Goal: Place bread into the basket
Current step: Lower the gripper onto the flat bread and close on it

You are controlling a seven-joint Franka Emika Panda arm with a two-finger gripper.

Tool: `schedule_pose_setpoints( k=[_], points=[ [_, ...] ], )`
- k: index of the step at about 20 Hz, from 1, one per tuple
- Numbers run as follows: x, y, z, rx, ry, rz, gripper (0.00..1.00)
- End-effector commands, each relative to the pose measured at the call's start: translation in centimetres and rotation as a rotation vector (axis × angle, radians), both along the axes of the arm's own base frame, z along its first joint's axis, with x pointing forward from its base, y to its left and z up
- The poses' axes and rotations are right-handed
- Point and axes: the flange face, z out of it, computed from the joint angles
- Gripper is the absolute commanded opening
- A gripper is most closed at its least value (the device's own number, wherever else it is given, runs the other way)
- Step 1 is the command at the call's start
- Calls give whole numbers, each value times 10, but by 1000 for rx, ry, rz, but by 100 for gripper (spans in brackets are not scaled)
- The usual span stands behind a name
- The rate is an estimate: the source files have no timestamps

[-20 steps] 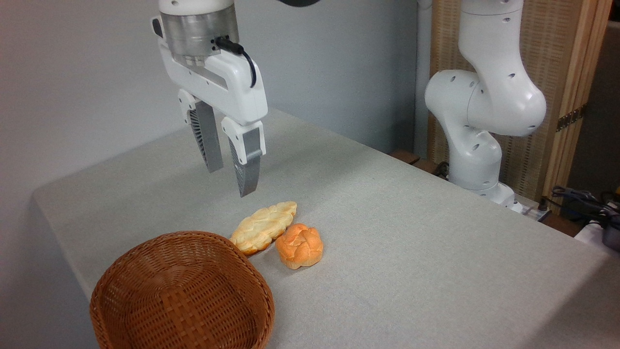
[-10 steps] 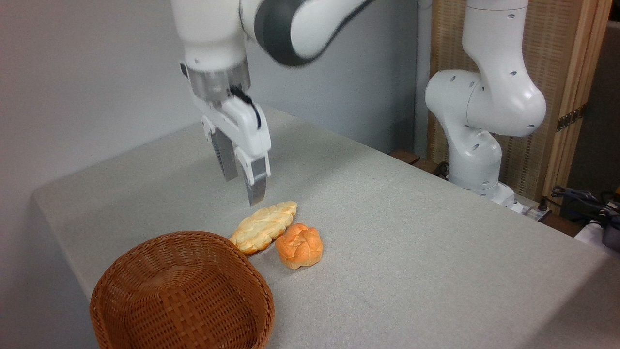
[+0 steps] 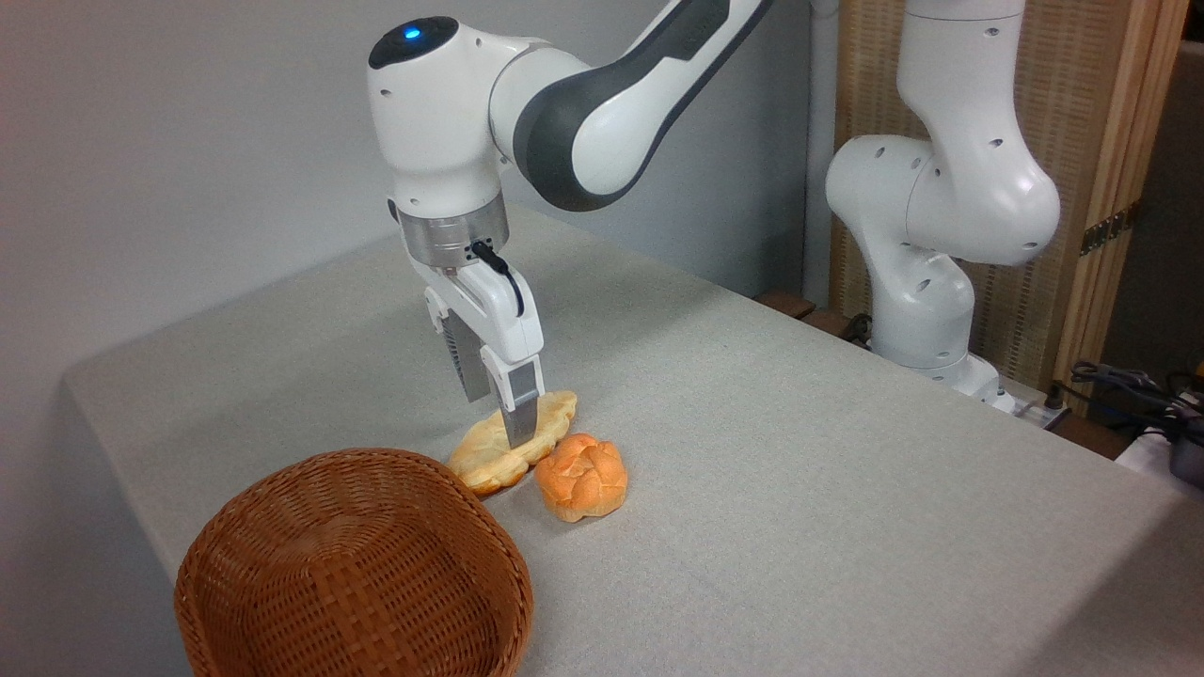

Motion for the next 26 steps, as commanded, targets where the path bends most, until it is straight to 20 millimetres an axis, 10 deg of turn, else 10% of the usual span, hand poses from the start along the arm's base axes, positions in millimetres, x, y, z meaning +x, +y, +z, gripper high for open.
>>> schedule_pose_setpoints(
  k=[1,10,14,26],
  points=[
    [4,2,-8,26,-21,-24,100],
    [13,-3,-32,34,-22,-49,100],
    [14,-4,-34,32,-23,-56,40],
    [14,-4,-33,32,-23,-58,43]
  ],
)
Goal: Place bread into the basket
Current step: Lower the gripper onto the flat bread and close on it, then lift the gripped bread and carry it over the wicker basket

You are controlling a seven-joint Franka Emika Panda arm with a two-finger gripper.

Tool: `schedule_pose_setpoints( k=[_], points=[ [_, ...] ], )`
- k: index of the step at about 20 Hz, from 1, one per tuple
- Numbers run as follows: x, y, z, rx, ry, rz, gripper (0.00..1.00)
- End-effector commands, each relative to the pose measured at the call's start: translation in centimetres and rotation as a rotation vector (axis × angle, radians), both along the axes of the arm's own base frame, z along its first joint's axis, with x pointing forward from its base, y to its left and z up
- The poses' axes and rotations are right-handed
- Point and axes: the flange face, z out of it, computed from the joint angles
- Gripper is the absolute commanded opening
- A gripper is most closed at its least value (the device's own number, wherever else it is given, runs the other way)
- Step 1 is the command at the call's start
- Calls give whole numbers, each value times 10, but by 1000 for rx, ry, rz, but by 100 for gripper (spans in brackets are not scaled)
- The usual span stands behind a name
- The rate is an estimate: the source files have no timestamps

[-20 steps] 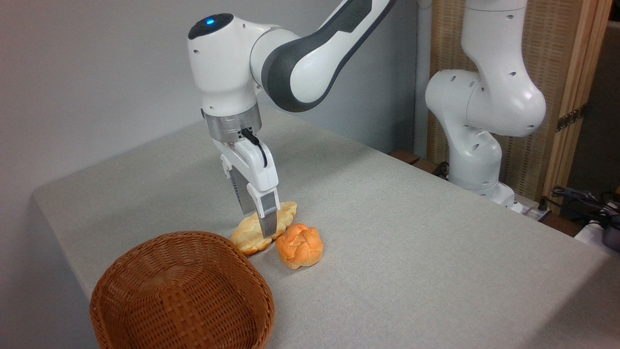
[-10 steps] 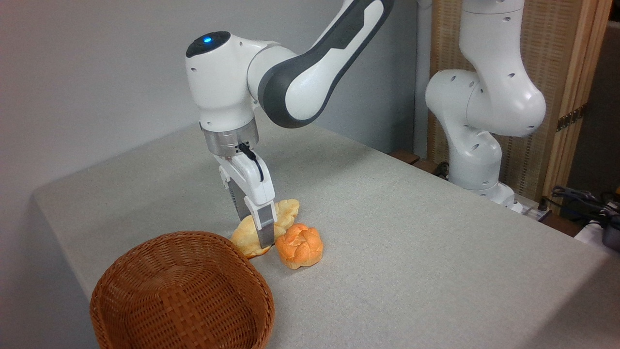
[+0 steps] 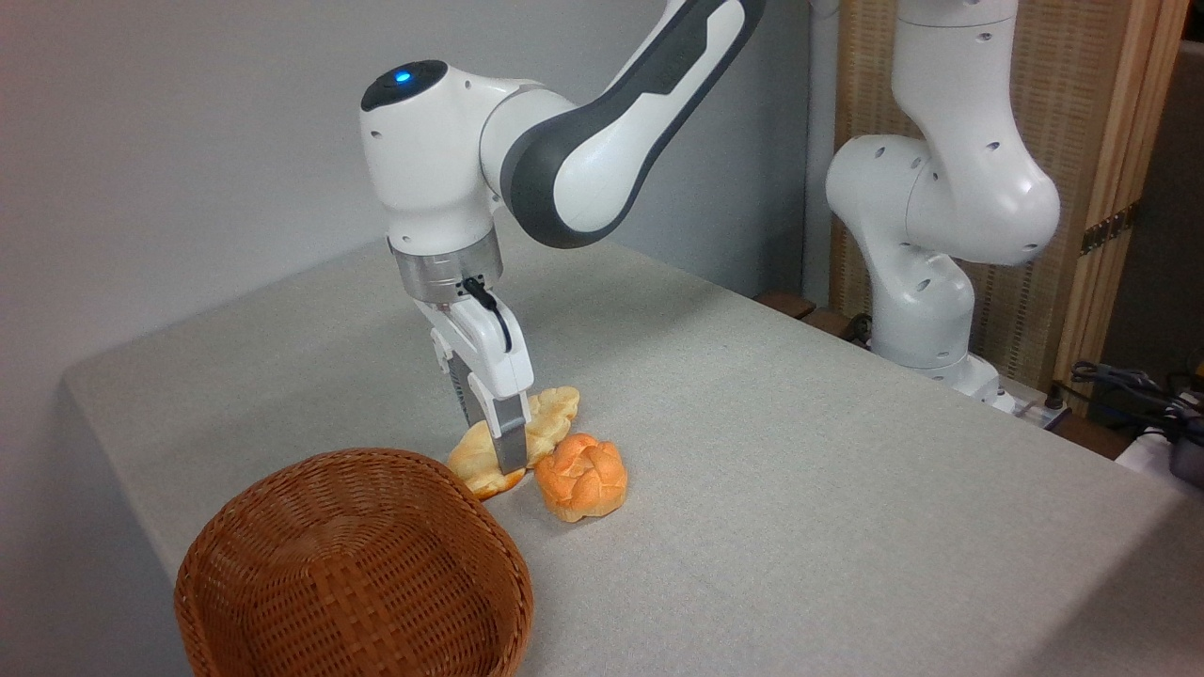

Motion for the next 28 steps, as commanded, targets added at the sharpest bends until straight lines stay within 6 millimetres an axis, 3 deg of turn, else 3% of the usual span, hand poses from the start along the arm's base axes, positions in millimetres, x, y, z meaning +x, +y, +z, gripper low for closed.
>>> schedule_pose_setpoints(
  k=[1,5,13,17,21,23,25,27,28],
  points=[
    [2,-3,-2,-2,-14,-22,42],
    [-9,-12,4,31,60,-53,31],
    [-2,-18,48,59,130,-75,29],
    [25,-14,93,19,120,-55,29],
    [74,17,146,-8,115,-5,30],
    [89,29,164,-15,74,16,33],
    [100,42,167,-20,49,32,38],
    [118,45,158,-38,-11,44,48],
    [124,44,154,-45,-32,48,48]
  ],
)
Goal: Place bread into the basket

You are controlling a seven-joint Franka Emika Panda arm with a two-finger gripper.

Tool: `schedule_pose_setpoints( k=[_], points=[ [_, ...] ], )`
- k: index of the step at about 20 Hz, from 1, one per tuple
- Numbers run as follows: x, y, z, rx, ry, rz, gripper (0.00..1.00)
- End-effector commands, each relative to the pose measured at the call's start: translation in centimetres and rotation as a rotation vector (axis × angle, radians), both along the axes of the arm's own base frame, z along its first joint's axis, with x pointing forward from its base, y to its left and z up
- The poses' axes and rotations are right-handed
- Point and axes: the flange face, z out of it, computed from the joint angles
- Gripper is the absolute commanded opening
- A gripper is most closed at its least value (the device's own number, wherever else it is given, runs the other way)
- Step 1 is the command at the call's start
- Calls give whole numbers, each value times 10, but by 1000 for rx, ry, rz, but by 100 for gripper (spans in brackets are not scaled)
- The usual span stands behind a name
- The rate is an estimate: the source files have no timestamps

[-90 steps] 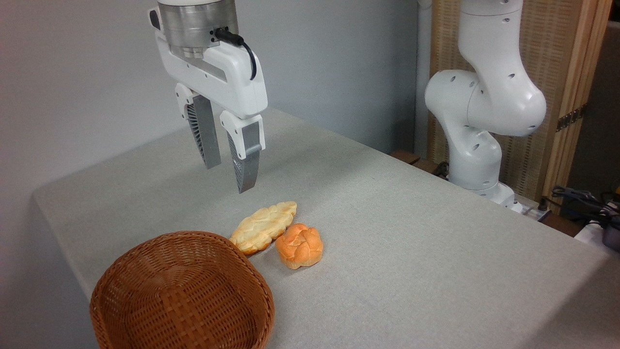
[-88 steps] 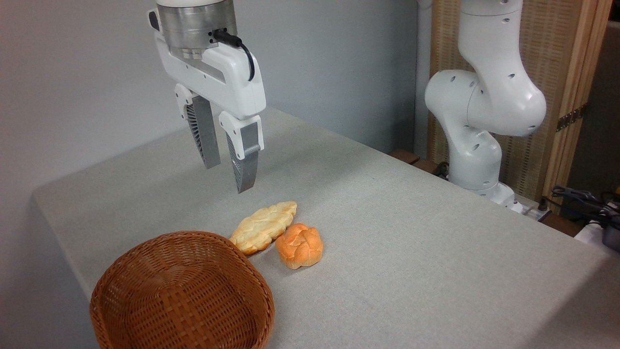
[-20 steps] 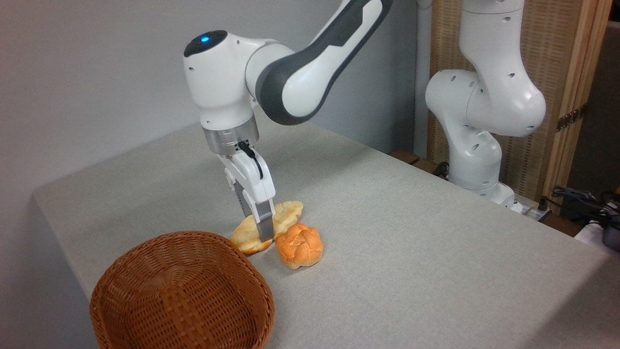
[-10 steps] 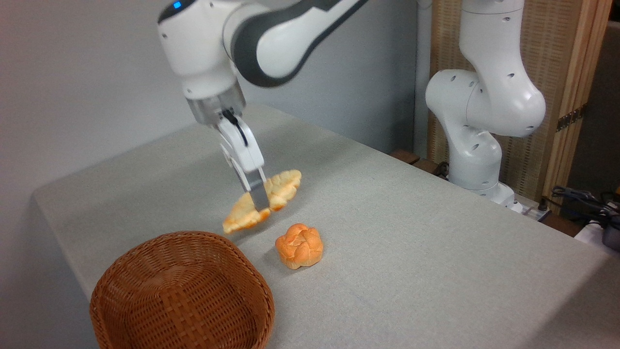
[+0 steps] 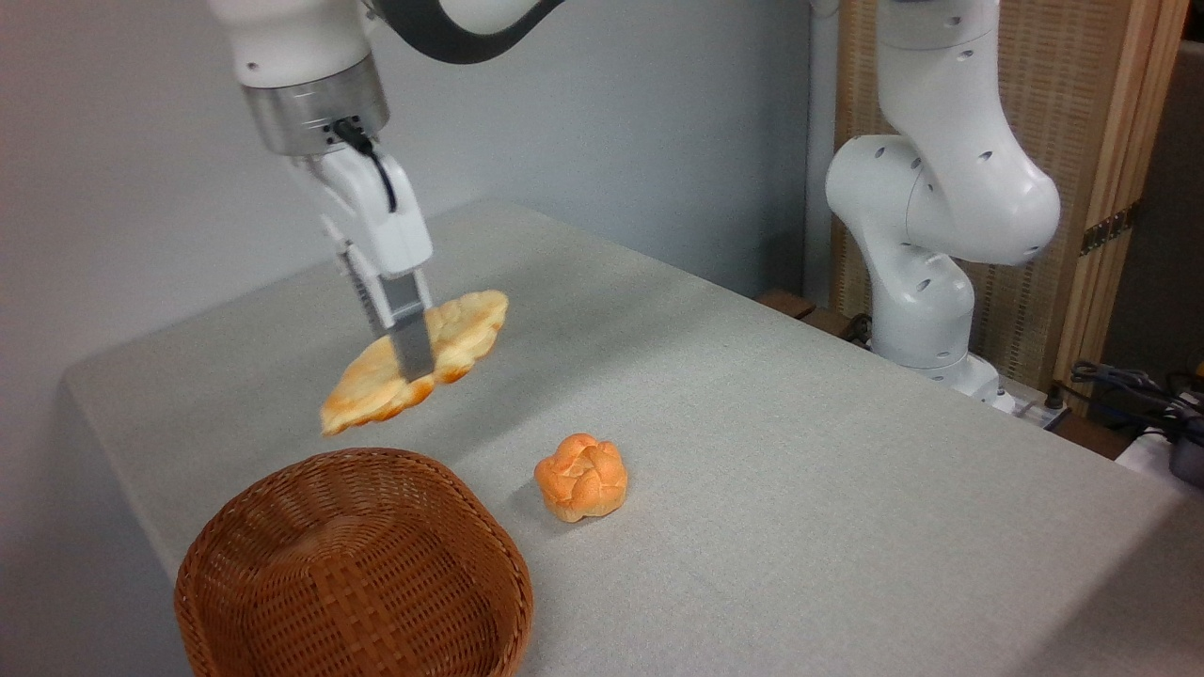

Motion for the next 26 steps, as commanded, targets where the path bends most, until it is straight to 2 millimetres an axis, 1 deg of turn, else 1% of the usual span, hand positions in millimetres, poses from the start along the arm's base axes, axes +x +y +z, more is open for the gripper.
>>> schedule_pose_setpoints(
  k=[1,2,3,4,5,6,8,10,16,19,21,22,23,24,25,26],
  points=[
    [47,0,-23,-37,-88,8,53],
    [51,-1,-27,-41,-95,6,60],
    [58,-4,-40,-46,-105,0,78],
    [65,-4,-47,-52,-124,4,93],
    [71,-6,-54,-59,-150,5,100],
    [77,-6,-62,-66,-164,13,100],
    [81,-11,-69,-76,-178,18,100],
    [81,-17,-69,-83,-185,9,100],
    [80,-18,-70,-81,-181,4,100],
    [79,-19,-66,-82,-185,7,100],
    [72,-16,-51,-74,-182,10,100],
    [59,-11,-33,-61,-160,14,100],
    [53,-8,-25,-58,-146,18,100],
    [43,-2,-10,-58,-130,36,100],
    [37,2,-1,-53,-124,53,100],
    [23,7,12,-40,-112,91,100]
  ],
)
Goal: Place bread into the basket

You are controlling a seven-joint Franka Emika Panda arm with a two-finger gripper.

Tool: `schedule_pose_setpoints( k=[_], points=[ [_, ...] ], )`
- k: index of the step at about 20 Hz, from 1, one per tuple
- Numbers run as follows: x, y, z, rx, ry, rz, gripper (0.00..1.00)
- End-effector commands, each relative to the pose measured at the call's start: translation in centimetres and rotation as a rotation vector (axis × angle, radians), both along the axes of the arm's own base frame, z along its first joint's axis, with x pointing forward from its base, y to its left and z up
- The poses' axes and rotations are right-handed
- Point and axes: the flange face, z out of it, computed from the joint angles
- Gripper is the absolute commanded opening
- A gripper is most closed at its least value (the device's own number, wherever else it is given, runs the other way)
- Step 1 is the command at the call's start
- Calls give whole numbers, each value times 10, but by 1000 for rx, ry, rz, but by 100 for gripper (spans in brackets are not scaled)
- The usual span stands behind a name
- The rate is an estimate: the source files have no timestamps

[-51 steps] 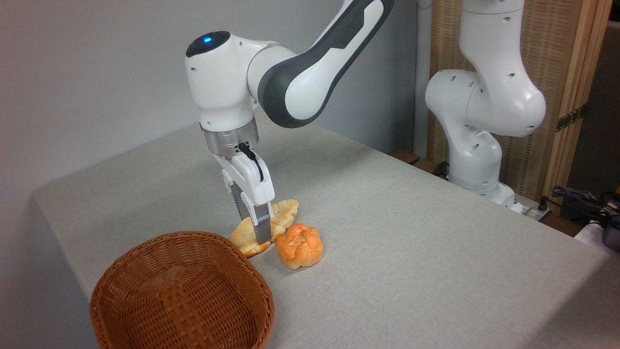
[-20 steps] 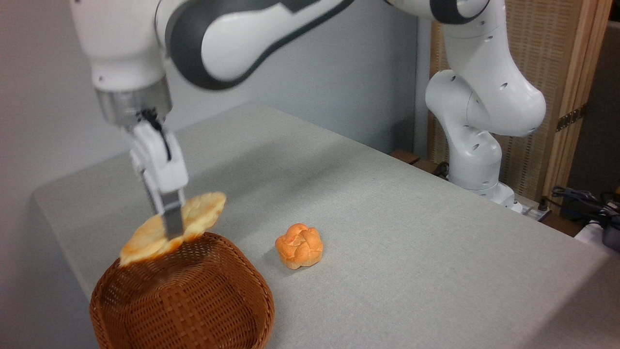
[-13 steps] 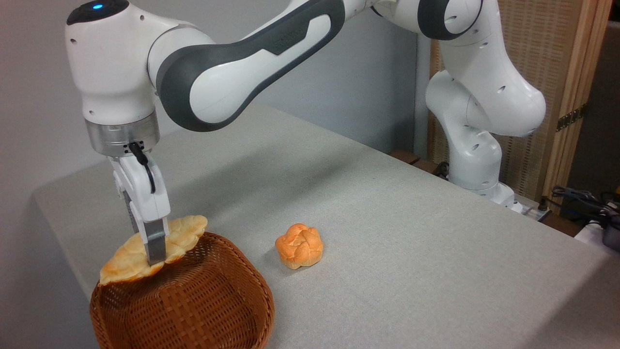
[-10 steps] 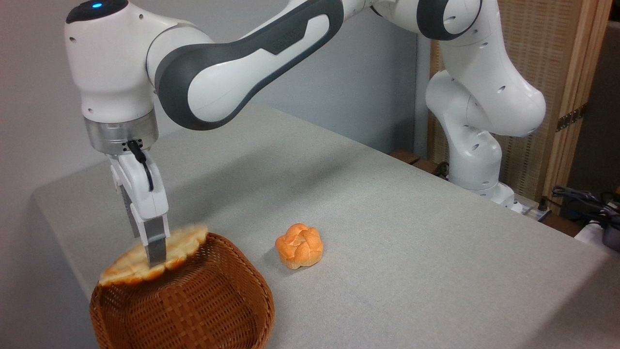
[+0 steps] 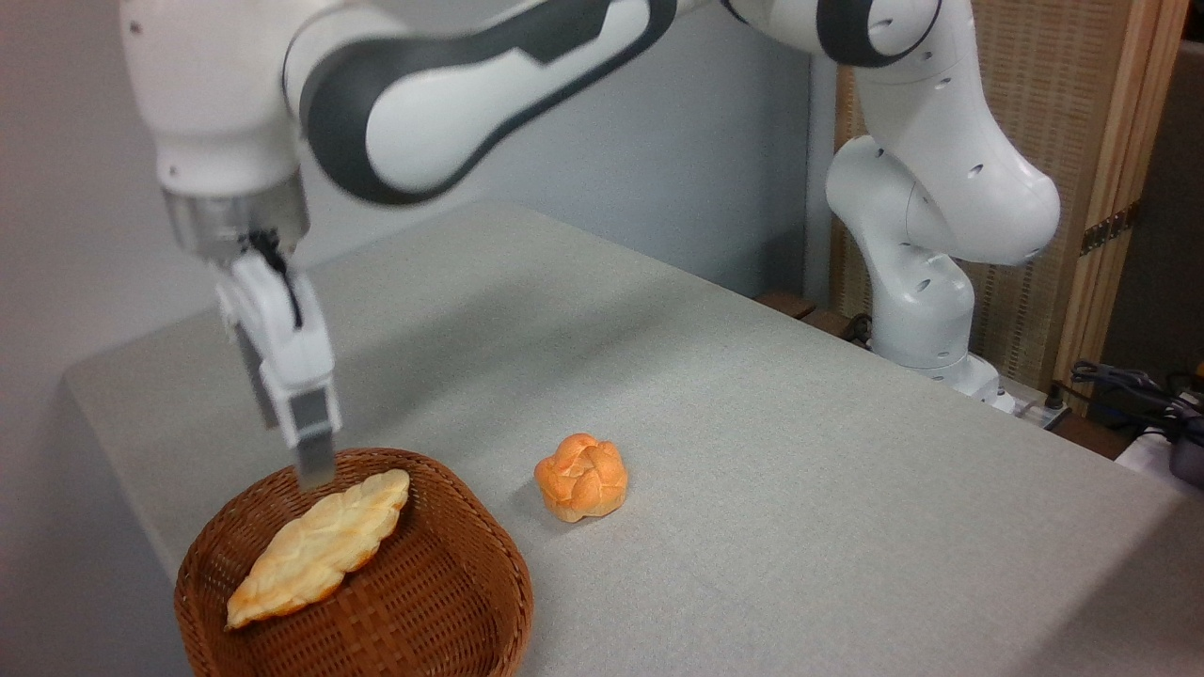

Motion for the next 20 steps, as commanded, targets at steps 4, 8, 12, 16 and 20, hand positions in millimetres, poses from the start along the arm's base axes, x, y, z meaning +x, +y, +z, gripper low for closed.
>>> schedule_pose_setpoints(
  k=[4,8,12,16,20],
  points=[
    [-105,27,67,79,55,107,100],
    [-124,32,69,64,71,127,100],
    [-121,61,87,58,82,168,100],
    [-105,75,100,54,92,184,100],
    [-106,70,97,57,96,176,100]
  ],
)
